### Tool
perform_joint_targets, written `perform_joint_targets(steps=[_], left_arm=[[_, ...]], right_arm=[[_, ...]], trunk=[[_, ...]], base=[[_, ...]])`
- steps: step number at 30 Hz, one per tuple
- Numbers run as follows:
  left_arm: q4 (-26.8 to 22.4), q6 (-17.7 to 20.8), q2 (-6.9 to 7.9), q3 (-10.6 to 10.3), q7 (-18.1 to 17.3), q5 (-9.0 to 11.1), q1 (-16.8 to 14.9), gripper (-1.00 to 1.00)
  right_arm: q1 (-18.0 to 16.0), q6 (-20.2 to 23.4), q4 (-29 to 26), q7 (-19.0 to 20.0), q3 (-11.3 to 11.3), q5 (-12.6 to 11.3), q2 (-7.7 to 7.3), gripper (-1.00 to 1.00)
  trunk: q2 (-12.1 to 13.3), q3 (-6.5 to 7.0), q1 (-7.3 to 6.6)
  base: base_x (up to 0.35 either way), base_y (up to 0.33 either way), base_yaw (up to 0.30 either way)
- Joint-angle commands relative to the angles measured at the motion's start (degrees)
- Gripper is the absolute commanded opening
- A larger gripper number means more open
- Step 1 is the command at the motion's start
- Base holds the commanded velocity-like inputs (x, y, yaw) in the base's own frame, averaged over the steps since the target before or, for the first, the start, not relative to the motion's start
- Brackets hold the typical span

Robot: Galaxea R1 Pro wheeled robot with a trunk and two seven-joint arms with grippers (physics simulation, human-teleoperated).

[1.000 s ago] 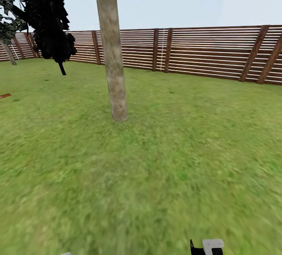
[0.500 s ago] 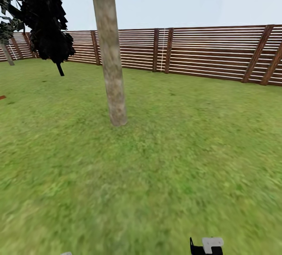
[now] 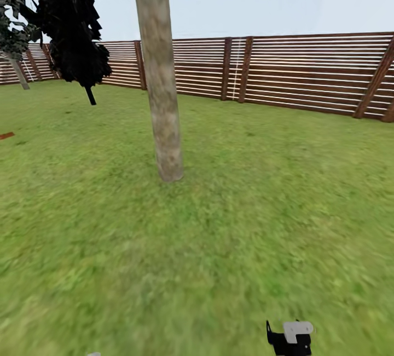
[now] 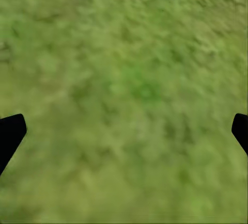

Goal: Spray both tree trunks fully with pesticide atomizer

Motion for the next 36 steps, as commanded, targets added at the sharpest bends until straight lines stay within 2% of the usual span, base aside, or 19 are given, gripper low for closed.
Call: perform_joint_targets(steps=[1,10,18,23,36], left_arm=[[0.00,-0.17,0.00,-0.48,0.21,0.28,-0.04,-1.00],[0.00,-0.19,-0.06,-0.48,0.21,0.37,-0.04,-1.00],[0.00,-0.14,-0.02,-0.48,0.24,0.38,-0.04,-1.00],[0.00,-0.10,-0.03,-0.48,0.22,0.38,-0.04,-1.00],[0.00,-0.10,-0.04,-0.48,0.21,0.32,-0.04,-1.00]], right_arm=[[-0.03,-0.15,0.06,-0.30,-0.33,0.61,0.00,1.00],[-0.03,-0.15,0.06,-0.26,-0.34,0.65,0.00,1.00],[-0.03,-0.15,0.15,-0.17,-0.33,0.95,-0.15,1.00],[-0.03,-0.15,0.68,-0.23,-0.33,0.88,0.28,1.00],[-0.03,-0.15,1.02,-0.21,-0.33,0.88,0.30,1.00]], trunk=[[-0.02,-0.11,0.03],[-0.02,-0.60,0.03],[-0.02,-0.62,0.03],[-0.02,-0.62,0.03],[-0.02,-0.62,0.03]], base=[[0.338,0.099,0.185],[0.321,0.143,0.162],[0.316,0.135,0.009],[0.319,0.115,0.000],[0.337,0.005,0.000]])
